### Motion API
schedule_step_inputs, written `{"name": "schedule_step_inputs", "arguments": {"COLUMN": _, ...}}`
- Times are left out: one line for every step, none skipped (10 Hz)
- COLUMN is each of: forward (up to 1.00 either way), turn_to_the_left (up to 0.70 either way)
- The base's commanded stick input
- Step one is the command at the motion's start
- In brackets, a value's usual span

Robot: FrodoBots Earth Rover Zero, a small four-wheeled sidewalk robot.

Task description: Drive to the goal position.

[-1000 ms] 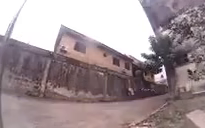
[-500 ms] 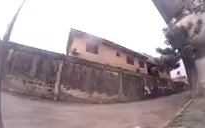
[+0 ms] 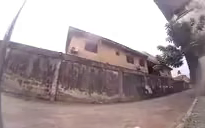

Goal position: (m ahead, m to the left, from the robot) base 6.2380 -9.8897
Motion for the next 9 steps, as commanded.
{"name": "schedule_step_inputs", "arguments": {"forward": 0.83, "turn_to_the_left": 0.03}}
{"name": "schedule_step_inputs", "arguments": {"forward": 0.84, "turn_to_the_left": 0.03}}
{"name": "schedule_step_inputs", "arguments": {"forward": 0.84, "turn_to_the_left": 0.03}}
{"name": "schedule_step_inputs", "arguments": {"forward": 0.84, "turn_to_the_left": 0.03}}
{"name": "schedule_step_inputs", "arguments": {"forward": 0.84, "turn_to_the_left": 0.03}}
{"name": "schedule_step_inputs", "arguments": {"forward": 0.84, "turn_to_the_left": 0.03}}
{"name": "schedule_step_inputs", "arguments": {"forward": 0.84, "turn_to_the_left": 0.03}}
{"name": "schedule_step_inputs", "arguments": {"forward": 0.84, "turn_to_the_left": 0.00}}
{"name": "schedule_step_inputs", "arguments": {"forward": 0.84, "turn_to_the_left": -0.05}}
